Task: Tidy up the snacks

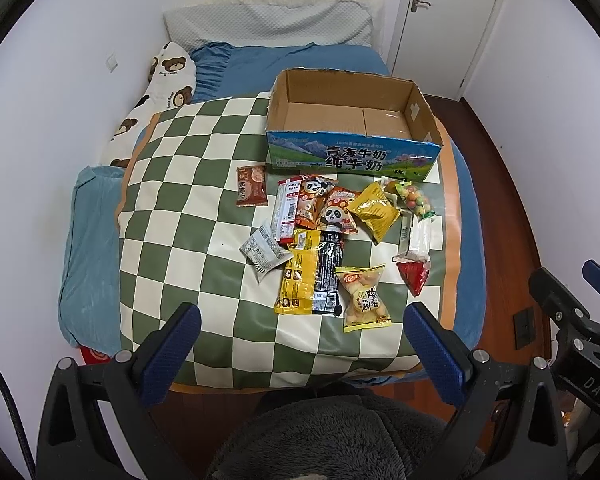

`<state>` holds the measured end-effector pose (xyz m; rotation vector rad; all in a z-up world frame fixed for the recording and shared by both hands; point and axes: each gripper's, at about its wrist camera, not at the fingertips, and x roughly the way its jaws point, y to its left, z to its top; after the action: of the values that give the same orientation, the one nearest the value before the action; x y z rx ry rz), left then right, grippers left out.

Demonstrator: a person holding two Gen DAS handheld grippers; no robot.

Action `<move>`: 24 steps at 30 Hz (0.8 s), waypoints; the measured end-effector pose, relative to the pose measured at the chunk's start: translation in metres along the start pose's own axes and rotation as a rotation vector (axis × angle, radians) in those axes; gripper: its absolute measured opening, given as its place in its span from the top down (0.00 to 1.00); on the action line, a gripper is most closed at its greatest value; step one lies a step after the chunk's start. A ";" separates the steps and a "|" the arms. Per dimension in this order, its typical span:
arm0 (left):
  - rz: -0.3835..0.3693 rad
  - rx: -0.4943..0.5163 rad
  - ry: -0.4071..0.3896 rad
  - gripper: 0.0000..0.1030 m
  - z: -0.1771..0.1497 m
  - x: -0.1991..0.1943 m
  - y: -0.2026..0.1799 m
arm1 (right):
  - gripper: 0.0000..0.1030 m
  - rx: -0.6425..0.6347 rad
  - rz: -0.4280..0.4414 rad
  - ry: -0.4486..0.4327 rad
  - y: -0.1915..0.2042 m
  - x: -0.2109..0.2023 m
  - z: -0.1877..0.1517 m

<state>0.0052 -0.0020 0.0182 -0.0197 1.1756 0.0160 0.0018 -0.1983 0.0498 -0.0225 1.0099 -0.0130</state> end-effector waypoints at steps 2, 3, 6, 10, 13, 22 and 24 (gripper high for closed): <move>0.001 0.001 -0.003 0.00 -0.001 0.001 -0.001 | 0.00 0.001 0.001 -0.001 0.000 0.000 0.000; 0.001 0.001 -0.003 0.00 -0.001 0.001 -0.001 | 0.00 0.000 0.000 0.000 0.000 0.000 0.000; 0.000 -0.001 -0.004 0.00 -0.001 0.001 -0.001 | 0.00 0.002 0.003 -0.001 0.000 0.000 0.000; 0.000 0.001 -0.003 0.00 0.000 0.001 -0.002 | 0.00 0.002 0.002 0.001 0.001 0.000 0.000; -0.001 -0.001 -0.004 0.00 0.000 0.001 -0.002 | 0.00 0.003 0.003 0.000 0.001 0.000 0.000; -0.004 0.001 -0.004 0.00 0.000 0.000 -0.004 | 0.00 0.000 -0.001 -0.001 0.001 -0.001 -0.001; -0.004 0.003 -0.006 0.00 0.000 0.000 -0.005 | 0.00 0.002 0.002 0.000 0.001 -0.001 -0.001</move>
<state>0.0053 -0.0066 0.0177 -0.0189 1.1700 0.0108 0.0005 -0.1974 0.0500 -0.0201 1.0098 -0.0124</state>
